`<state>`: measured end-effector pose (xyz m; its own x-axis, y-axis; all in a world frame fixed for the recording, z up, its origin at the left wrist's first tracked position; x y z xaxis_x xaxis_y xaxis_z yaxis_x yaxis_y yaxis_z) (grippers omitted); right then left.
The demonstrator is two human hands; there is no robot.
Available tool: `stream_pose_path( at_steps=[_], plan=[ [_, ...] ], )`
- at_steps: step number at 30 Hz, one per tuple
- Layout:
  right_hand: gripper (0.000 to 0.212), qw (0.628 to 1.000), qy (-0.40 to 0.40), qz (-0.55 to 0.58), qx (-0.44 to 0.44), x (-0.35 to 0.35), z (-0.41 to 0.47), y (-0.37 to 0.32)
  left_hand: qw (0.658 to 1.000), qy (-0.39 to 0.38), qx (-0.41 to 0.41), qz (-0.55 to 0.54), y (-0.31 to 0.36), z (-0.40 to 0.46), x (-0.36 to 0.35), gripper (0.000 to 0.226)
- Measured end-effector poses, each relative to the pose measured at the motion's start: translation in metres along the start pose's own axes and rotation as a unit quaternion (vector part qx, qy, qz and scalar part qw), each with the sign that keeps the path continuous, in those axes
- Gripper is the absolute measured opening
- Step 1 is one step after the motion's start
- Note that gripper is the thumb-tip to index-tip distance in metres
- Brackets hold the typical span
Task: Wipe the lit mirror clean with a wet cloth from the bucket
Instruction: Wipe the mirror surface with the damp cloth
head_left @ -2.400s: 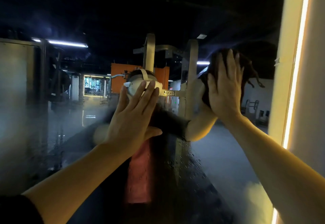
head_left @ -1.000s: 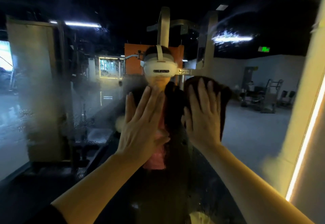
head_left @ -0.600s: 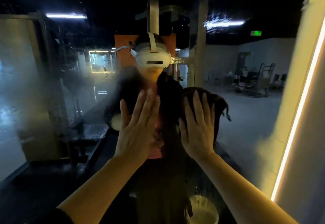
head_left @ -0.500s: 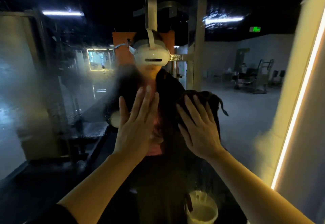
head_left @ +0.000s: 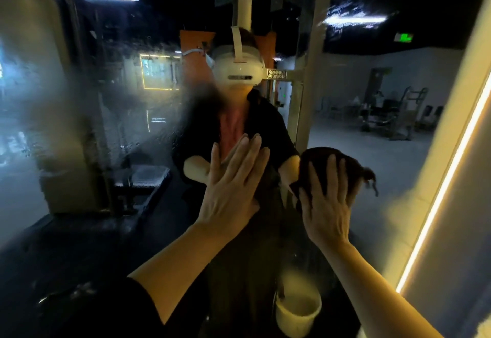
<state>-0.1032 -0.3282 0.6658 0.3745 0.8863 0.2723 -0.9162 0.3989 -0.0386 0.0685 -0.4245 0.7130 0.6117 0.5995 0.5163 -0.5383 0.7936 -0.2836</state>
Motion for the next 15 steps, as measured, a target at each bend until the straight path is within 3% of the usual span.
stream_pose_path(
  at_steps=[2,4,8,10,15],
  plan=[
    [0.056,0.995,0.018,0.015,-0.094,0.0,-0.004,0.005,1.0,-0.014,-0.004,0.015,-0.002,-0.002,-0.004,0.127],
    [0.061,0.993,0.007,0.033,-0.112,-0.006,-0.007,-0.011,1.0,-0.014,-0.01,0.026,-0.003,-0.002,-0.005,0.131],
    [0.057,0.998,-0.047,0.022,0.03,-0.011,-0.014,-0.038,0.999,-0.005,-0.009,0.051,-0.004,-0.004,-0.007,0.128],
    [0.054,0.998,-0.037,0.004,0.054,-0.007,-0.015,-0.023,0.999,-0.009,-0.009,0.048,-0.003,-0.003,-0.006,0.129],
    [0.059,0.986,0.012,0.034,-0.163,-0.009,-0.023,-0.008,0.997,-0.034,-0.015,0.069,-0.001,-0.002,-0.007,0.132]
  ],
)
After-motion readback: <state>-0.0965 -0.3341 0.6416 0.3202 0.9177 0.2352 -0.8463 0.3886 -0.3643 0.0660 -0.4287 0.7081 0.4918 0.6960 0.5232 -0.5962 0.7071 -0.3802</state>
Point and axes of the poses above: each hand's wrist, its own z-axis towards the middle knuckle, its own x-axis out of the back of the hand, y = z × x, the point moved 5 cm from there along z, towards the middle knuckle, and after that the axes turned 5 degrees about y, right-handed, at the moved point
